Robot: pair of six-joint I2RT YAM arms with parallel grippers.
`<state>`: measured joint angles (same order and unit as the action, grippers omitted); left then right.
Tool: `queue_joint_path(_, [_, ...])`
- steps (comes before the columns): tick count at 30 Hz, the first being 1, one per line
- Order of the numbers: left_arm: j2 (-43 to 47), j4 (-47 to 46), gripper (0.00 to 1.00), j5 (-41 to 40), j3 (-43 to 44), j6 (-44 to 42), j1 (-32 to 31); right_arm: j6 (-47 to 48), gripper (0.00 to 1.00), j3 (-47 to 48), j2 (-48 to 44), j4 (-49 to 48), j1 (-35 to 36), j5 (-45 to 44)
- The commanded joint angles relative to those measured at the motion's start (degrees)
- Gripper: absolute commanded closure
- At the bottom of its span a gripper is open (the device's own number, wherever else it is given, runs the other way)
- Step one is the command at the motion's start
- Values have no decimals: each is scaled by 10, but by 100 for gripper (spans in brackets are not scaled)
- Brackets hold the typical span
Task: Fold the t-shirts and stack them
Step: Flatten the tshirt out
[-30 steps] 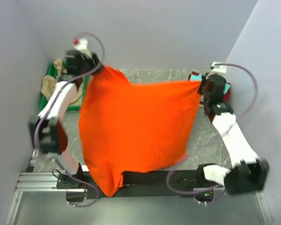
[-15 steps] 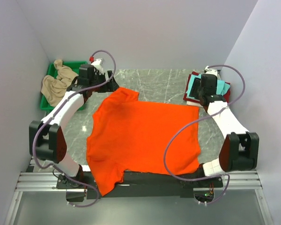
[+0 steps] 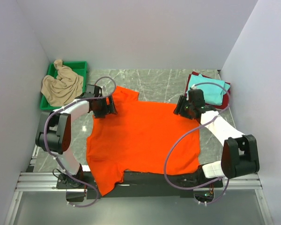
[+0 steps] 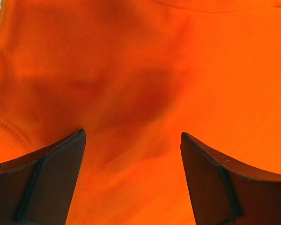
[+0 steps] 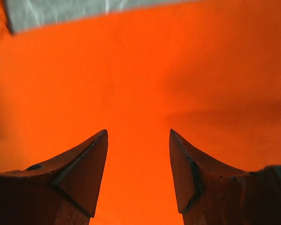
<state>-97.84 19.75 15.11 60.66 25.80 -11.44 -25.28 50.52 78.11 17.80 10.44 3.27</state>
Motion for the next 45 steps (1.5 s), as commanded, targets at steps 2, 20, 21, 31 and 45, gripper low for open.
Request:
queue_joint_path(2, [-37,-11,12,-19,5,6,1,-56,39,-19,27,-17,28,35])
queue_joint_path(20, [-186,-2,13,-49,108,-5,5,-57,40,59,221,-1,30,30])
queue_joint_path(21, [-193,-1,13,-49,124,-6,5,-54,40,76,238,2,28,31])
queue_joint_path(31, [-312,59,13,-62,288,-30,18,-46,40,232,328,76,20,30])
queue_joint_path(45, [-321,81,12,-28,437,-36,21,-6,41,368,344,130,19,109])
